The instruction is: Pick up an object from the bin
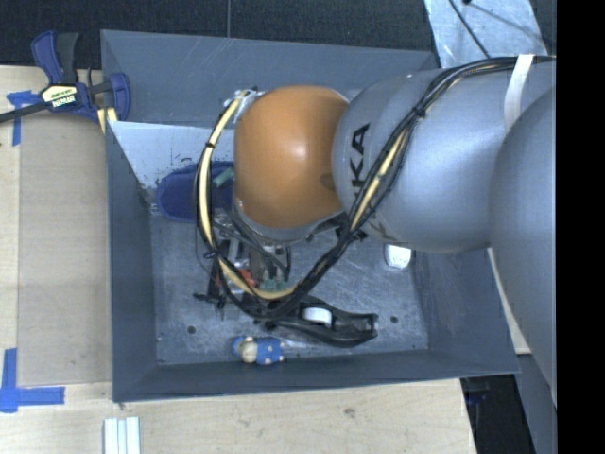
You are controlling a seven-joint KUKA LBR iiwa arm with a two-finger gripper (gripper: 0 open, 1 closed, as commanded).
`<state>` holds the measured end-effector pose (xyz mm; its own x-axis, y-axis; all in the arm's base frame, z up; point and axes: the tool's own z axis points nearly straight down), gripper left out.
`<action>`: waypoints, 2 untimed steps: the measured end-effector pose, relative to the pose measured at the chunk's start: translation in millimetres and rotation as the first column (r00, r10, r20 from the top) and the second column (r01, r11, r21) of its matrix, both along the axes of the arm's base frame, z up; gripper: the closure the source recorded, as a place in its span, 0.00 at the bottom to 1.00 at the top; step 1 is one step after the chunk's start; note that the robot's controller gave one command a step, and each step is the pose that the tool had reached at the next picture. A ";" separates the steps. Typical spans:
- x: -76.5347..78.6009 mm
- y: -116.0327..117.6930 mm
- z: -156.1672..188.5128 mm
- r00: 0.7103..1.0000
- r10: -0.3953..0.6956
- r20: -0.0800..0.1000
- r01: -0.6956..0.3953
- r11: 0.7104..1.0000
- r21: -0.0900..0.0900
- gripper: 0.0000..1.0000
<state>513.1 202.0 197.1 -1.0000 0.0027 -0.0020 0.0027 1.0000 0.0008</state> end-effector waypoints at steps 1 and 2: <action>-3.5 -63.6 -53.1 0.976 0.219 -0.005 -0.220 0.976 -0.003 0.00; 45.9 -47.4 -131.0 0.990 0.144 0.000 -0.144 0.990 0.000 0.00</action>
Offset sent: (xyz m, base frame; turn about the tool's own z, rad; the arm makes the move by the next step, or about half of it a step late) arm -0.0037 -0.0605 -0.0516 -0.2252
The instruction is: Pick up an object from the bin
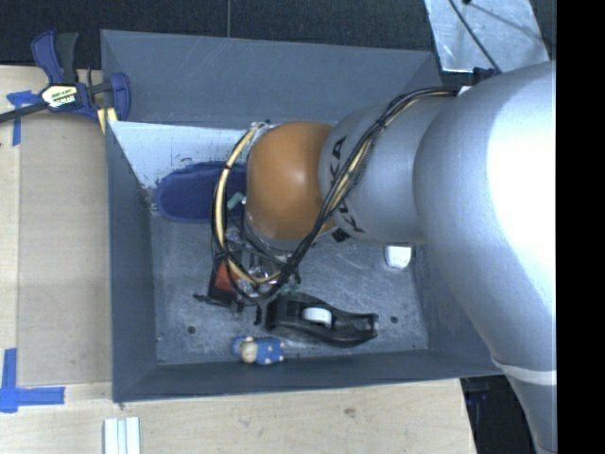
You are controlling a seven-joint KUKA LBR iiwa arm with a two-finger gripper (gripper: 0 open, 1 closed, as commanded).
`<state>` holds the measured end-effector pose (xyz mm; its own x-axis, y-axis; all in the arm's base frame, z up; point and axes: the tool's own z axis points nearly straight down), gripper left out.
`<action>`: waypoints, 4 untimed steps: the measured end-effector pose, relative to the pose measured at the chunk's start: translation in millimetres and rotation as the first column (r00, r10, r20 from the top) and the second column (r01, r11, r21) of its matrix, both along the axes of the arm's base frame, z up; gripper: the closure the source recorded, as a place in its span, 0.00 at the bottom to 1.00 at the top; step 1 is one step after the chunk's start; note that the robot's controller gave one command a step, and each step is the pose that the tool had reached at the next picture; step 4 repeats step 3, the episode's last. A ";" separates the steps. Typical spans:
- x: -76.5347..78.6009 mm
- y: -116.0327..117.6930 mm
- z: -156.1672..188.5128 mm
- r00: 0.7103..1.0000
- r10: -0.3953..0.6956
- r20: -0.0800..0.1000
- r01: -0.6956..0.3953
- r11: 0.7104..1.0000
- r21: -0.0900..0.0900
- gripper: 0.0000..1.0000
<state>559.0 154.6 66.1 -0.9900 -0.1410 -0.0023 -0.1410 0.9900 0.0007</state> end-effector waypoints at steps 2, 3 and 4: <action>-20.8 -4.9 6.4 0.999 0.035 0.005 -0.035 0.999 0.001 1.00; -17.5 -6.3 170.7 0.999 0.041 0.010 -0.041 0.999 0.001 1.00; -17.5 -6.3 170.7 0.999 0.041 0.010 -0.041 0.999 0.001 1.00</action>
Offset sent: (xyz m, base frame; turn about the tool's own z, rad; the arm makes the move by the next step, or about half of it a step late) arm -0.0234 -0.0047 0.0039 -0.0377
